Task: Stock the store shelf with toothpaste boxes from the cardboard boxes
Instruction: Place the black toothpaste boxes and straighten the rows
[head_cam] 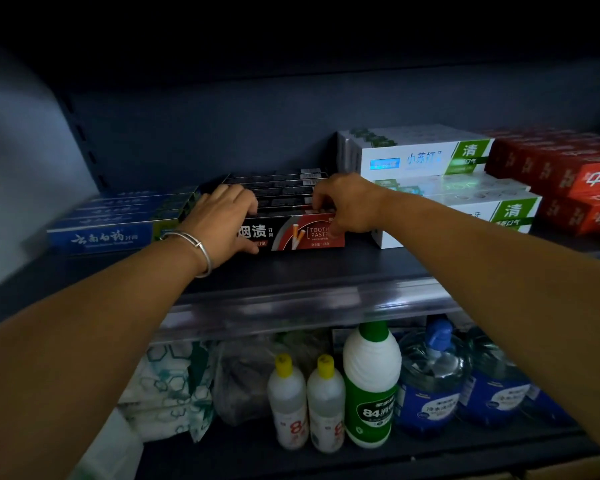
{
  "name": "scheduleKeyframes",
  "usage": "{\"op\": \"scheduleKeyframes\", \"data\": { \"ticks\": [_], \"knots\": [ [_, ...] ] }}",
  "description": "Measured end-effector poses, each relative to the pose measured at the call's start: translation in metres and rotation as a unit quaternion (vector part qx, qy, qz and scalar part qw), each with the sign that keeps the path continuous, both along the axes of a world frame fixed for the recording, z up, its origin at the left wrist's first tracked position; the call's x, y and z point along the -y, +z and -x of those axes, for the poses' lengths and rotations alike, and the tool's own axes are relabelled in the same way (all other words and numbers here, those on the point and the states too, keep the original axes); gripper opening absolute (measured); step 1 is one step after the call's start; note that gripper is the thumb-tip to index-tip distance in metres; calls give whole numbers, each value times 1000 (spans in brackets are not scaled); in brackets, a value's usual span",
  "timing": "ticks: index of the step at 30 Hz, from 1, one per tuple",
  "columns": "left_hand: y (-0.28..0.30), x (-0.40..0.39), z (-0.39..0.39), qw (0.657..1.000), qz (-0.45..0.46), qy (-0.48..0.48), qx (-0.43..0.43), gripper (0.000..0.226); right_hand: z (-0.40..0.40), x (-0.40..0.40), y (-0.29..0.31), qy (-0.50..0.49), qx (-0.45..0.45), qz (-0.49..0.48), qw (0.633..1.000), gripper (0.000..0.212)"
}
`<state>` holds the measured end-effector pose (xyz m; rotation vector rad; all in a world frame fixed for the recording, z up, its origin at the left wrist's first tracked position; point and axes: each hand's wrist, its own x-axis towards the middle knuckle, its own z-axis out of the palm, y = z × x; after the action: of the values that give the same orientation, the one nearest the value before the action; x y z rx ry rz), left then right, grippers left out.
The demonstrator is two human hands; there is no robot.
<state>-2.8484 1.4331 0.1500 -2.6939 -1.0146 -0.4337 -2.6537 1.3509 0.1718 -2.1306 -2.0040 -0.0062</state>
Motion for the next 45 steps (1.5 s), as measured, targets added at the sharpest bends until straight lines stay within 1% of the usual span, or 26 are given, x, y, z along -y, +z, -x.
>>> {"op": "scheduleKeyframes", "data": {
  "ticks": [2, 4, 6, 8, 19, 25, 29, 33, 45],
  "knots": [
    [1, 0, 0, 1000, 13, 4, 10, 59, 1, 1, 0, 1, -7, -1, 1000, 52],
    [4, 0, 1, 1000, 22, 12, 11, 63, 2, 4, 0, -1, -11, 2, 1000, 60],
    [5, 1, 1, 999, 34, 23, 8, 65, 4, 7, 0, -5, 2, 10, 1000, 66],
    [6, 1, 2, 999, 42, 29, 0, 63, 5, 9, 1, -10, 15, 17, 1000, 67],
    [5, 1, -4, 998, 10, 55, -24, 56, 11, 11, 2, -65, 61, 0, 996, 54],
    [3, 3, -9, 997, 5, 77, -18, 58, 12, 6, -5, -95, 67, -37, 992, 44],
    [1, 3, -9, 996, 20, 86, -5, 61, 13, 5, -7, -102, 66, -45, 992, 41],
    [1, 3, -11, 996, 14, 84, -8, 57, 14, 7, -7, -107, 42, -51, 992, 39],
    [-2, 14, -10, 996, -12, 87, -25, 54, 18, 14, -13, -101, 83, -56, 990, 36]
  ]
}}
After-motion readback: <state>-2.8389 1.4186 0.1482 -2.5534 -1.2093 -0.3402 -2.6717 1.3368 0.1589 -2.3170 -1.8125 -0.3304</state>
